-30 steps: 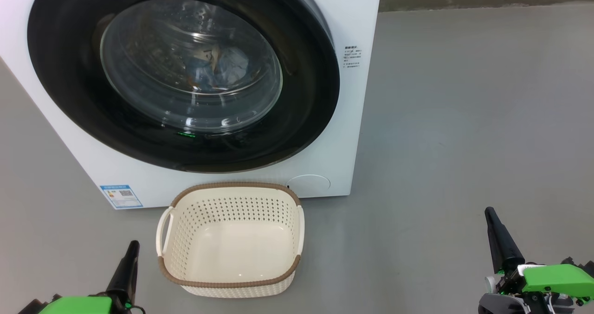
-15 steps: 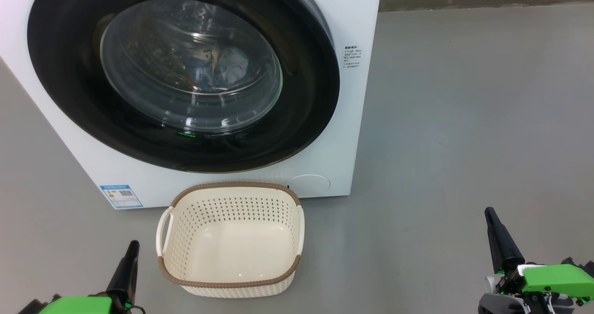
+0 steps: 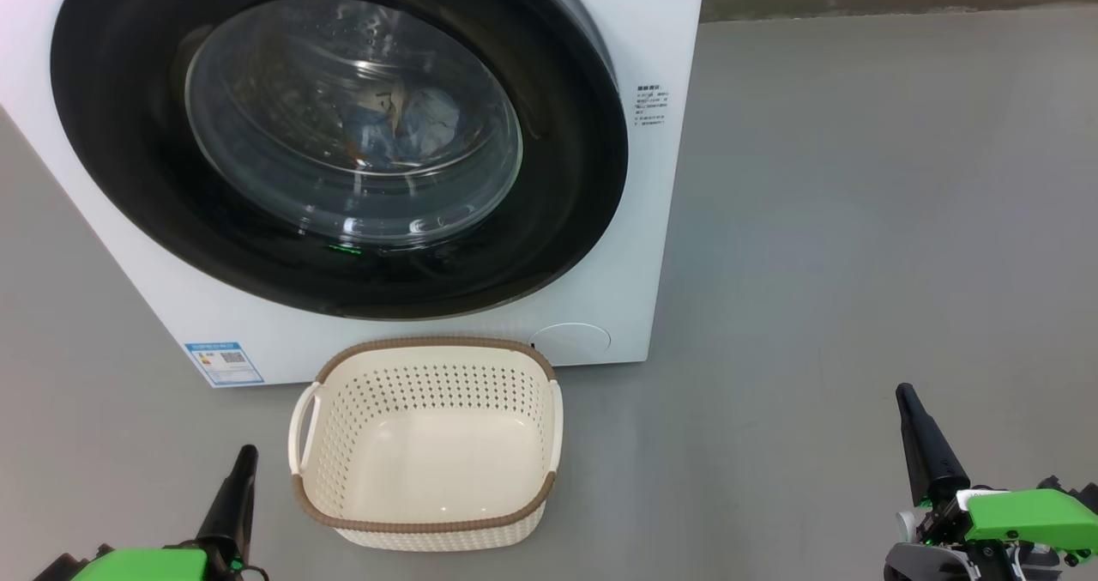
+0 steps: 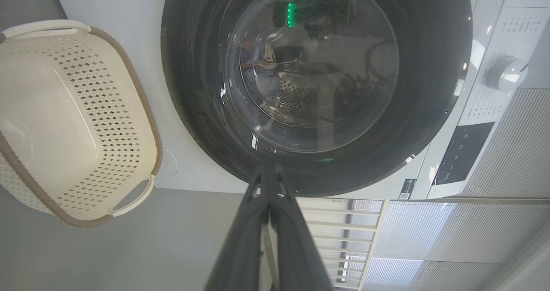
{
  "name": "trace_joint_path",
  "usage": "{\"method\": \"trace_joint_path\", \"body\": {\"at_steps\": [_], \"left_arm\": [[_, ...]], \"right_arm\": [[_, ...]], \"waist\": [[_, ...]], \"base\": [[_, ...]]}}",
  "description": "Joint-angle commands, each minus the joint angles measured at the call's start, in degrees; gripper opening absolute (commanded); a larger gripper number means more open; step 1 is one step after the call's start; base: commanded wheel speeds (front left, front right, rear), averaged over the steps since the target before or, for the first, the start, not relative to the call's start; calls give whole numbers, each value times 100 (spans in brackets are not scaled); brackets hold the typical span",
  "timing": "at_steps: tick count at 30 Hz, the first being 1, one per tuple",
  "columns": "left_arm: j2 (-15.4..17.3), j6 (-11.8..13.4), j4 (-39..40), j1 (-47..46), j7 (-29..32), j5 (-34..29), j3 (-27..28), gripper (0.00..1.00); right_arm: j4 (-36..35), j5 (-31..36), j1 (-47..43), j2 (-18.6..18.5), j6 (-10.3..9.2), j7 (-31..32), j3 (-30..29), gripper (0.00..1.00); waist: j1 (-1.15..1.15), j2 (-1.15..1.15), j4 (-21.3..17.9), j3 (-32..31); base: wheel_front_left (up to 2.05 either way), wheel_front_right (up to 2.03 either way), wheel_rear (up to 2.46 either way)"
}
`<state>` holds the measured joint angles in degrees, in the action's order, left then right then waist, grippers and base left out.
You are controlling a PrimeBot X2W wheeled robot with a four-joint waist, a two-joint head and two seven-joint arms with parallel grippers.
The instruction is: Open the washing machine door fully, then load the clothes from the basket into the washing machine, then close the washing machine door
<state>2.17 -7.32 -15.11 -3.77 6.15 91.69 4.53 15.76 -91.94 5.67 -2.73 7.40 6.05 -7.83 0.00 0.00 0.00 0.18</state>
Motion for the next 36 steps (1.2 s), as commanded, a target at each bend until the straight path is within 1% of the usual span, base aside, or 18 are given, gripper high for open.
{"method": "trace_joint_path", "body": {"at_steps": [1, 36], "left_arm": [[73, -17, 108, -242, 37, 44, 203, 0], [72, -17, 108, -243, 38, 43, 204, 0]], "right_arm": [[-174, -18, 52, -16, 9, 48, 126, 0], [-174, -17, 52, -15, 9, 49, 125, 0]], "waist": [[0, 0, 0, 0], [0, 0, 0, 0]], "base": [[0, 0, 0], [0, 0, 0]]}}
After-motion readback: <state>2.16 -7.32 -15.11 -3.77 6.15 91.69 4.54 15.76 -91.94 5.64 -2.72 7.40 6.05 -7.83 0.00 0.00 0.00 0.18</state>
